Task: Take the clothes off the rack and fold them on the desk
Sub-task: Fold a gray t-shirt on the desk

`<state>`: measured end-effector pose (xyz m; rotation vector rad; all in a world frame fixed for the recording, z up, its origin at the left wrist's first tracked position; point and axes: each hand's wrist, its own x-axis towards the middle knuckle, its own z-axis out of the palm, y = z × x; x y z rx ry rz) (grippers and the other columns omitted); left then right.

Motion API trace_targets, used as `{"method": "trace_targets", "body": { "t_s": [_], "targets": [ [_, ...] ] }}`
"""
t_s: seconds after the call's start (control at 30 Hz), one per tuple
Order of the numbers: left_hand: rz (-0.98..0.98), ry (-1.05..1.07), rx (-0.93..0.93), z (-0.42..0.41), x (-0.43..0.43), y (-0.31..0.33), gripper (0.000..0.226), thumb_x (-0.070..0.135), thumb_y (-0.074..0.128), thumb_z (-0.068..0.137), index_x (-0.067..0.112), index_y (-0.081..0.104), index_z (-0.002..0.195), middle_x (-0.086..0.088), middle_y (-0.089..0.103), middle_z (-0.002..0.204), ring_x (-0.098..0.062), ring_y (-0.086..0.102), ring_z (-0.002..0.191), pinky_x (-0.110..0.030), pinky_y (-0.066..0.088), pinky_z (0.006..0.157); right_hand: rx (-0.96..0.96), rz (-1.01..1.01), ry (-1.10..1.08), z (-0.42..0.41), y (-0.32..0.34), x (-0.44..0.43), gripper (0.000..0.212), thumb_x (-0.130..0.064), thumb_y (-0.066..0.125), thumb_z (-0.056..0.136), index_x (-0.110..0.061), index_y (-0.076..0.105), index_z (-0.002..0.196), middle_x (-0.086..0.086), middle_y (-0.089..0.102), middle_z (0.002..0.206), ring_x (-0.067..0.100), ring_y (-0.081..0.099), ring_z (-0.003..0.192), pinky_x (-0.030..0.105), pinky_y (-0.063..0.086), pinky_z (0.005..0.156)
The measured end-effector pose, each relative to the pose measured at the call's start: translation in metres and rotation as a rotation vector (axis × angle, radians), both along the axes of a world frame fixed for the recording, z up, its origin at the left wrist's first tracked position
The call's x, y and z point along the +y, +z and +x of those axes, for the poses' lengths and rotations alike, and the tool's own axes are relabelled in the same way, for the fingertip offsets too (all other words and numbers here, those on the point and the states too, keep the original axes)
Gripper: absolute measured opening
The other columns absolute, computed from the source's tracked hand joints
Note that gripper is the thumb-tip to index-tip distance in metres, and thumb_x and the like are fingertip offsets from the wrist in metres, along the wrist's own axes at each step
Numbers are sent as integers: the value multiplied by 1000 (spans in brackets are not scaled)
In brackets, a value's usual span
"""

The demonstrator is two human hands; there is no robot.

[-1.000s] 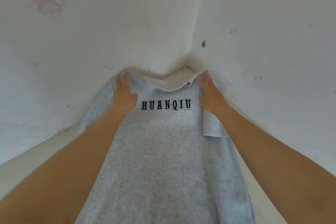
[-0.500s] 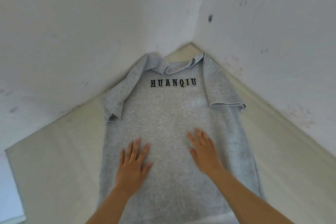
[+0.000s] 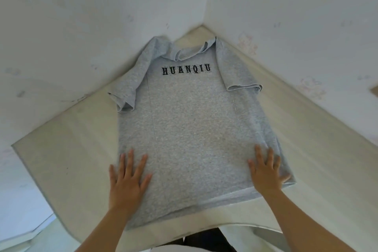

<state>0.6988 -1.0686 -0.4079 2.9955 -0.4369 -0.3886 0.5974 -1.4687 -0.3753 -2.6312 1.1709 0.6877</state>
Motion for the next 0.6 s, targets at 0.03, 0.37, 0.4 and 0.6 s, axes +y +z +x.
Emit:
{"method": "trace_targets", "body": {
  "t_s": [0.03, 0.37, 0.4, 0.6],
  "targets": [
    [-10, 5, -1, -1, -1, 2, 64, 62, 15, 94, 37, 5, 153, -3, -4, 163, -26, -4, 149, -45, -10, 118, 6, -32, 6, 3, 2, 3, 61, -56, 16, 99, -43, -17, 148, -3, -16, 161, 28, -11, 148, 70, 7, 110],
    [-59, -464, 40, -29, -31, 5, 76, 79, 35, 82, 35, 39, 143, 2, 32, 154, -27, 25, 141, -55, 13, 110, -154, 83, 477, 23, 4, 18, 73, -60, 45, 91, -30, 18, 152, 1, 10, 161, 25, 7, 148, 50, 9, 117],
    [-73, -484, 26, -36, -29, 5, 74, 78, 39, 81, 33, 44, 140, 2, 36, 150, -26, 29, 139, -56, 16, 109, -159, 138, 542, 16, 2, 17, 82, -70, 41, 85, -32, 16, 152, -3, 6, 162, 22, 3, 149, 49, 9, 117],
    [-241, -553, -138, -57, -30, 6, 50, 61, 44, 85, 27, 62, 118, 1, 57, 123, -20, 50, 111, -36, 34, 99, -204, 175, 748, -29, -3, 20, 82, -72, 40, 81, -40, 15, 151, -10, 3, 161, 15, 2, 149, 39, 8, 118]
  ]
}}
